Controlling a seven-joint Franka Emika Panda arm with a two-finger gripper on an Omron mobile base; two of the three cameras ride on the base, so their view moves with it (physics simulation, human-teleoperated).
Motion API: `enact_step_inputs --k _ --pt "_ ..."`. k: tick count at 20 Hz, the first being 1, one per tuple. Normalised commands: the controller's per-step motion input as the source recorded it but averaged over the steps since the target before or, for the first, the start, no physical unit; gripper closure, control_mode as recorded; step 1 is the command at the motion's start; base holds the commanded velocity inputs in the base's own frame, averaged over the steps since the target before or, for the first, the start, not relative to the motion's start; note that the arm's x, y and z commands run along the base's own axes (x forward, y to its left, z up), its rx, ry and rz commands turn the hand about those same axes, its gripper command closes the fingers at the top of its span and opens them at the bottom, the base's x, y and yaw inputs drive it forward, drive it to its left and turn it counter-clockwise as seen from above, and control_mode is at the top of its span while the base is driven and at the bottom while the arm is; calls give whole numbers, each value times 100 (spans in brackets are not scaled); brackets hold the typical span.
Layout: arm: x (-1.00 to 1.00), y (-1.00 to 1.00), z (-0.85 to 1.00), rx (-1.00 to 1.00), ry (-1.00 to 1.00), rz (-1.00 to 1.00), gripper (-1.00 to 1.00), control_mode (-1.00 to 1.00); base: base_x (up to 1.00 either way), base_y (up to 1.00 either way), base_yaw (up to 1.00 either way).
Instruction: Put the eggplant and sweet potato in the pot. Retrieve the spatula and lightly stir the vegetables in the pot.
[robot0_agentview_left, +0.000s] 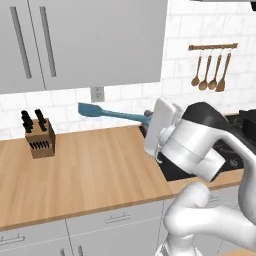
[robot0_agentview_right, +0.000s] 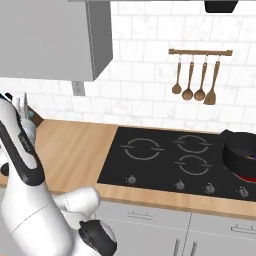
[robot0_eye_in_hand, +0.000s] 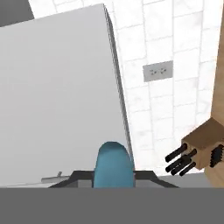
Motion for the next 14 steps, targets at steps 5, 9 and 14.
enact_step_inputs --k 5,9,14 --pt "-8 0 100 -45 -44 0 100 -100 0 0 0" --pt "4 0 100 -57 -39 0 100 -100 0 0 0" --pt "1 -13 100 -45 -30 0 100 -100 0 0 0"
